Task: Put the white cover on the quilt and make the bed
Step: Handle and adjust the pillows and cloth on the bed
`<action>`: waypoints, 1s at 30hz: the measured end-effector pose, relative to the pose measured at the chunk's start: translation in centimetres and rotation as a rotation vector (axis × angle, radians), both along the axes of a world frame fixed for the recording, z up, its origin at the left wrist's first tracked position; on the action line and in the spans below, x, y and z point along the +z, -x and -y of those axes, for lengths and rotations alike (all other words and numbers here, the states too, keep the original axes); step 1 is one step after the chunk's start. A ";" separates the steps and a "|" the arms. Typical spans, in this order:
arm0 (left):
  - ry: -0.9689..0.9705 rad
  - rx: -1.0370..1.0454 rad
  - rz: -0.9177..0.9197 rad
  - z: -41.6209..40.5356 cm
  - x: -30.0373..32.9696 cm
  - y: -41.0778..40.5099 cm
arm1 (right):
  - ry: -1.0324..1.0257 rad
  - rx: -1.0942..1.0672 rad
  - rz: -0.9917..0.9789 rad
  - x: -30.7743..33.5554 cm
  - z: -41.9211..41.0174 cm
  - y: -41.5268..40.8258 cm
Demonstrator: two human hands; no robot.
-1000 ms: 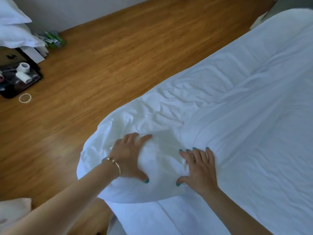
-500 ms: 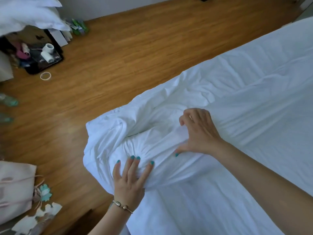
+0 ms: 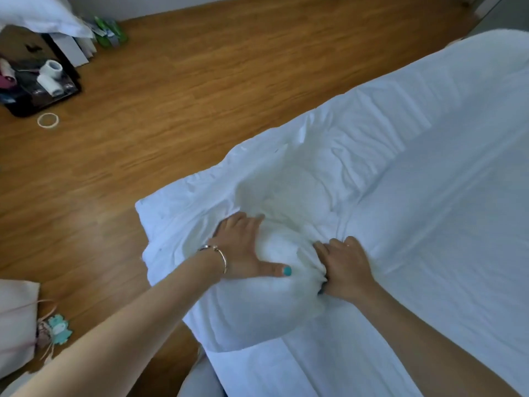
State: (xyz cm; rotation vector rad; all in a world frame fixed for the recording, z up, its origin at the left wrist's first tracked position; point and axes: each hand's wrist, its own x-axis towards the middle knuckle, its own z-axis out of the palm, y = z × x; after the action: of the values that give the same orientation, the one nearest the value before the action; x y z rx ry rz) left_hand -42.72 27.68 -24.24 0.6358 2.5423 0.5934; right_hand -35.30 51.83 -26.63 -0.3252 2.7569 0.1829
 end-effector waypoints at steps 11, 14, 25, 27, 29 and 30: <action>-0.557 0.186 -0.090 2.2 -6.0 -9.9 | 0.059 -0.178 -0.344 -2.6 -0.6 -9.5; -0.487 0.160 -0.131 2.5 -5.9 -10.1 | 0.023 -0.044 -0.006 1.2 -1.0 -6.7; -0.333 0.448 -0.469 3.4 -3.2 -8.0 | 0.582 -0.389 0.202 0.2 6.5 -6.0; -0.090 0.617 -0.341 3.8 -3.4 -5.5 | 0.558 -0.388 0.197 0.5 6.5 -5.8; 0.063 0.623 -0.204 4.6 -4.1 -3.4 | 0.568 -0.387 0.191 0.6 6.8 -5.6; 0.064 0.566 -0.187 5.0 -4.5 -2.7 | 0.568 -0.388 0.198 0.8 7.0 -5.5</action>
State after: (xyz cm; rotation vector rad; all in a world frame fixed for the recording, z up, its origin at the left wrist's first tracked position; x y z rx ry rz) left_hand -40.04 22.72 -28.76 -0.0716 2.9128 0.6536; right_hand -29.76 44.82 -25.84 0.0591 2.5576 -0.6986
